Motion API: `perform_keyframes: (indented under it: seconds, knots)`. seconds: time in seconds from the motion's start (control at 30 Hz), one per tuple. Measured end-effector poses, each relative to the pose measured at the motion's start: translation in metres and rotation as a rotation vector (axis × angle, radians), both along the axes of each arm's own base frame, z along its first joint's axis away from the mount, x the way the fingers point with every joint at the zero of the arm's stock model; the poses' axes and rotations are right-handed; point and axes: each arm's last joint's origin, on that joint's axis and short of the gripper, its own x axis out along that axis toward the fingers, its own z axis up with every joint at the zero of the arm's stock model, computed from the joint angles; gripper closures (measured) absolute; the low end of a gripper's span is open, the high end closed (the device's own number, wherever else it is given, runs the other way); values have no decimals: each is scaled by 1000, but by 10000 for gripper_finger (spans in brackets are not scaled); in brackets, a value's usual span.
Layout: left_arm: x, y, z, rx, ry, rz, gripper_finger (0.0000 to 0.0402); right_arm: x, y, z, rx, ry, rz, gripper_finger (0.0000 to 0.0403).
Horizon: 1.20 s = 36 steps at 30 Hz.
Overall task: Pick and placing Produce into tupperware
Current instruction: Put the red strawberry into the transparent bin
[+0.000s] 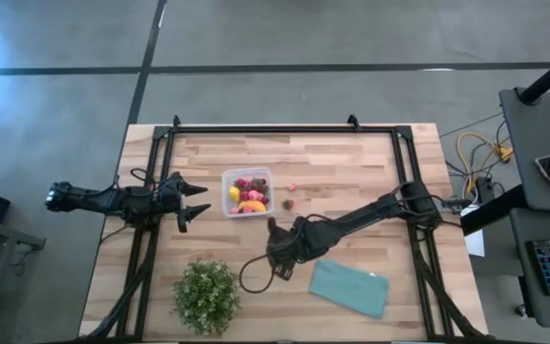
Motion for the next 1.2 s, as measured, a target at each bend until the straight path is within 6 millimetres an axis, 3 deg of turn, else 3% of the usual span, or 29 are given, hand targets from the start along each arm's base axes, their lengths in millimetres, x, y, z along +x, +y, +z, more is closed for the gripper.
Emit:
perform_keyframes:
  seconds: [0.67, 1.2]
  knots:
    - [0, 0, 0, 0, 0, 0, 143, -10, 2, -39, 36, -36, -5, 197]
    - [0, 0, 0, 0, -1, 0, 143, -8, -8, -55, -4, -48, -20, 197]
